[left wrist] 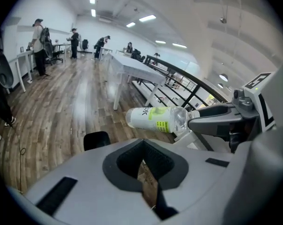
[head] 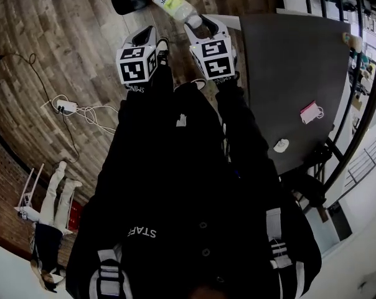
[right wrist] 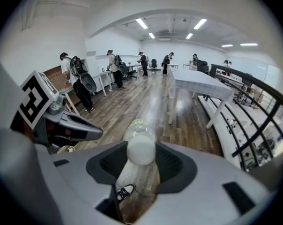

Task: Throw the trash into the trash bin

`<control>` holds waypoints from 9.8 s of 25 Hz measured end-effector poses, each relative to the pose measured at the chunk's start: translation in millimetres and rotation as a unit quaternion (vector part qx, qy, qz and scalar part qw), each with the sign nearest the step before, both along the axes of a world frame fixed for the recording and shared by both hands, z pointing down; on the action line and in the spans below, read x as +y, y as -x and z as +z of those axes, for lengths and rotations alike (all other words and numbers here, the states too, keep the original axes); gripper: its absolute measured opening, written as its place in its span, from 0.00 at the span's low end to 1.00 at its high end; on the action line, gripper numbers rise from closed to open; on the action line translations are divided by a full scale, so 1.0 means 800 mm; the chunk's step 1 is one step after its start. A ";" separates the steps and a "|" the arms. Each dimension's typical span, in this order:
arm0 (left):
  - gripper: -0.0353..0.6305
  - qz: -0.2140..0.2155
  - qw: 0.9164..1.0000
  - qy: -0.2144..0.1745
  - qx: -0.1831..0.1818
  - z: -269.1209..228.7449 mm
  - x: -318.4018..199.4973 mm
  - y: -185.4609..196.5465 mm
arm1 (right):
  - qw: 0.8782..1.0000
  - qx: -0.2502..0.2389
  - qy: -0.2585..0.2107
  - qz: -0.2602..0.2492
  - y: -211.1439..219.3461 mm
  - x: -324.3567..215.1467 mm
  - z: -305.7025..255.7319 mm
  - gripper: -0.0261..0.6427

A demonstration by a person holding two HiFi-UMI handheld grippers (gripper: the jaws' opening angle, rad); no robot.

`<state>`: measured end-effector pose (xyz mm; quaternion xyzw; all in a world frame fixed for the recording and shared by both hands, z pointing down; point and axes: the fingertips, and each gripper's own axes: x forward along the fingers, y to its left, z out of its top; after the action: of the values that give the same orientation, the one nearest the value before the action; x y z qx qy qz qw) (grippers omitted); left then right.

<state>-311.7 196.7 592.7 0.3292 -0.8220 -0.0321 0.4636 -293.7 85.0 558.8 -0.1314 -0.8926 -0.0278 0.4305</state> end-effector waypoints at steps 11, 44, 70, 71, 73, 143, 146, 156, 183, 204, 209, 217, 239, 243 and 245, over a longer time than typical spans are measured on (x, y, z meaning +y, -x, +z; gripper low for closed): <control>0.06 -0.092 0.995 0.015 0.028 0.102 0.099 0.077 | 0.996 0.039 0.007 -0.075 0.096 0.093 0.104 0.33; 0.06 -0.192 0.980 0.020 0.049 0.361 0.187 0.160 | 0.992 0.050 0.006 -0.115 0.238 0.179 0.391 0.32; 0.06 -0.195 0.979 0.024 0.058 0.394 0.203 0.155 | 0.995 0.042 0.010 -0.094 0.261 0.185 0.439 0.33; 0.06 -0.195 0.979 0.024 0.059 0.394 0.203 0.153 | 0.995 0.042 0.011 -0.093 0.260 0.185 0.438 0.33; 0.06 -0.193 0.979 0.025 0.061 0.393 0.201 0.149 | 0.995 0.042 0.011 -0.094 0.256 0.183 0.435 0.33; 0.06 0.276 0.945 -0.132 -0.119 -0.226 -0.360 -0.237 | 0.891 -0.225 0.046 0.391 -0.269 -0.272 -0.241 0.06; 0.06 0.314 0.930 -0.146 -0.125 -0.246 -0.395 -0.284 | 0.873 -0.236 0.027 0.426 -0.331 -0.304 -0.260 0.06; 0.06 0.445 0.865 -0.182 -0.142 -0.297 -0.487 -0.469 | 0.804 -0.265 -0.015 0.532 -0.535 -0.371 -0.302 0.06; 0.05 0.570 0.742 -0.305 -0.176 -0.420 -0.579 -0.773 | 0.681 -0.306 -0.170 0.643 -0.860 -0.418 -0.412 0.06; 0.05 0.592 0.746 -0.256 -0.166 -0.365 -0.592 -0.805 | 0.673 -0.266 -0.148 0.675 -0.942 -0.428 -0.345 0.06; 0.05 0.595 0.758 -0.226 -0.143 -0.327 -0.590 -0.808 | 0.683 -0.221 -0.121 0.685 -0.961 -0.429 -0.294 0.06; 0.05 0.612 0.762 -0.180 -0.111 -0.253 -0.590 -0.827 | 0.695 -0.159 -0.079 0.697 -0.983 -0.434 -0.206 0.06; 0.05 0.649 0.750 -0.106 -0.070 -0.135 -0.584 -0.859 | 0.627 -0.035 0.012 0.778 -1.032 -0.462 0.003 0.45; 0.05 0.649 0.752 -0.098 -0.067 -0.122 -0.593 -0.857 | 0.614 -0.028 0.019 0.788 -1.038 -0.472 0.019 0.47; 0.05 0.648 0.753 -0.095 -0.066 -0.114 -0.601 -0.858 | 0.608 -0.027 0.025 0.793 -1.038 -0.476 0.026 0.49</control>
<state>374.5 -283.8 501.7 0.8268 -0.4325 0.2198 0.2845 536.9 -296.1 579.4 0.6176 -0.6595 0.3432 0.2565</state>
